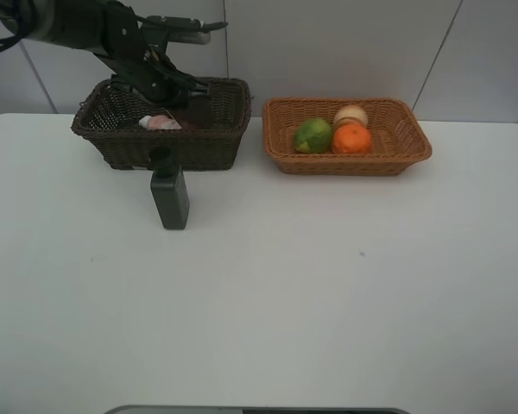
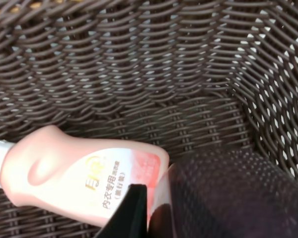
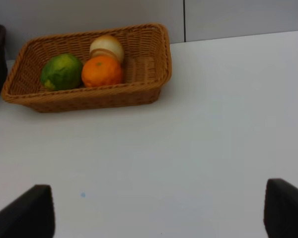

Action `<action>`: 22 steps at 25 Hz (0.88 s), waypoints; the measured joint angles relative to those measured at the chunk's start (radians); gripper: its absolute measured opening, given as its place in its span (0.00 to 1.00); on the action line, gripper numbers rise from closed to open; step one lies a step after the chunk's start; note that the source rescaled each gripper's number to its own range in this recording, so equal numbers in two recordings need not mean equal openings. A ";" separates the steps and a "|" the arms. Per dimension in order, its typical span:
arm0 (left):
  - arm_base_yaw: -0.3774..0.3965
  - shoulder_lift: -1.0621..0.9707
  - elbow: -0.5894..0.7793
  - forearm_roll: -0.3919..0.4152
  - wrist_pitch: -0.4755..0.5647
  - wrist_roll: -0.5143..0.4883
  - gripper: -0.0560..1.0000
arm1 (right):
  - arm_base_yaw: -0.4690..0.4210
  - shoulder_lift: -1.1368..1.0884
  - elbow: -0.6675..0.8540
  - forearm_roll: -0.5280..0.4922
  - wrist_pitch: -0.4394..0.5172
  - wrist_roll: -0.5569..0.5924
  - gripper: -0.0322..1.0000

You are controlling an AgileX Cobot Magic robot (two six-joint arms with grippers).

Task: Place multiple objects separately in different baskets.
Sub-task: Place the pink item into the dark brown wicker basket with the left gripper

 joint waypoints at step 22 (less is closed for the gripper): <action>-0.009 -0.067 0.000 -0.009 0.087 0.002 0.96 | 0.000 0.000 0.000 0.000 0.000 0.000 0.83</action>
